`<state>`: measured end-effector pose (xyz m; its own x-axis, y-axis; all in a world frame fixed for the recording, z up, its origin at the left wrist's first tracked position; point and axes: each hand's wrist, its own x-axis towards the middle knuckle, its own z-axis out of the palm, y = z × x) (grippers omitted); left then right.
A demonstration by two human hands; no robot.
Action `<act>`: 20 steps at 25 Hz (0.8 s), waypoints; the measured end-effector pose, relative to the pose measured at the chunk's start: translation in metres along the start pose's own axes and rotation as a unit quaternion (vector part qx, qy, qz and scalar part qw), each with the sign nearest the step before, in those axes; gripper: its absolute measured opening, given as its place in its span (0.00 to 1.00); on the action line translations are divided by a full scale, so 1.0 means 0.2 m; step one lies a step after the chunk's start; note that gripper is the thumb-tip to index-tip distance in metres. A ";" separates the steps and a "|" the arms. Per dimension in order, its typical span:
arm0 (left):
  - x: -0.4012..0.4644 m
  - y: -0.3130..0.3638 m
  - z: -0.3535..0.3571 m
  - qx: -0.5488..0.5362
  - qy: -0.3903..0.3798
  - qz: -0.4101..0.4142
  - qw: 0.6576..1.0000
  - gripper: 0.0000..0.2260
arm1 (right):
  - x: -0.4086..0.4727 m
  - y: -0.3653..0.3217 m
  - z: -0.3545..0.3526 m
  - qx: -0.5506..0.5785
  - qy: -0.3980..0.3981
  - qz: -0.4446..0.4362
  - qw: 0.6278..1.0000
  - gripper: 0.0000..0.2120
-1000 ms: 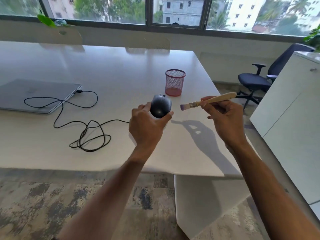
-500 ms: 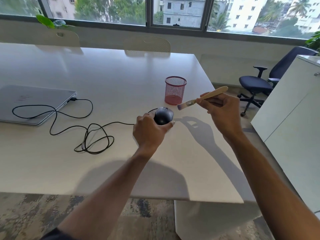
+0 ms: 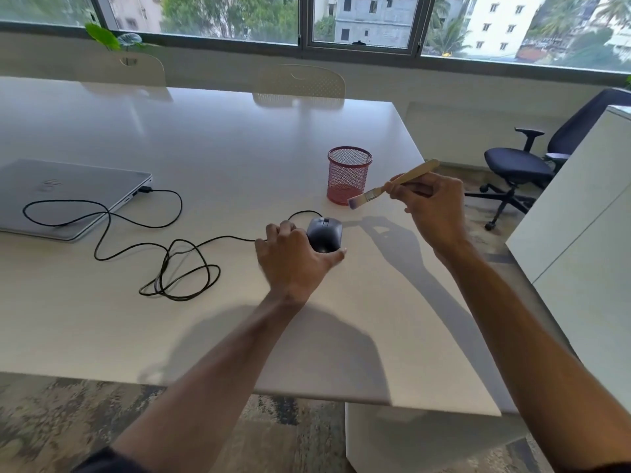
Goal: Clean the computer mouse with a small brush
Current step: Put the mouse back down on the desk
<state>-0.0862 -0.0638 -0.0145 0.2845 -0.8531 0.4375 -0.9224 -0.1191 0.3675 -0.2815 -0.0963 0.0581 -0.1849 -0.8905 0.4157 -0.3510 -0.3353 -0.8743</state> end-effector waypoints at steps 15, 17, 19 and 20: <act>0.03 -0.25 -0.09 -0.025 -0.127 0.151 0.980 0.36 | 0.41 -0.08 0.18 -0.078 0.099 0.005 0.992 0.07; 0.04 -0.32 -0.10 -0.031 -0.149 0.167 0.974 0.38 | 0.46 -0.07 0.24 -0.117 0.088 0.025 0.989 0.09; 0.04 -0.35 -0.10 -0.038 -0.164 0.178 0.970 0.39 | 0.49 -0.05 0.30 -0.150 0.066 0.041 0.986 0.10; 0.04 -0.36 -0.09 -0.045 -0.169 0.179 0.968 0.39 | 0.51 -0.02 0.33 -0.162 0.059 0.046 0.984 0.10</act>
<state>-0.0122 -0.0525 -0.0235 -0.1659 -0.9507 0.2620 -0.9148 0.2476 0.3190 -0.2376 -0.2052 0.0878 -0.3275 -0.8641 0.3822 -0.5983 -0.1234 -0.7917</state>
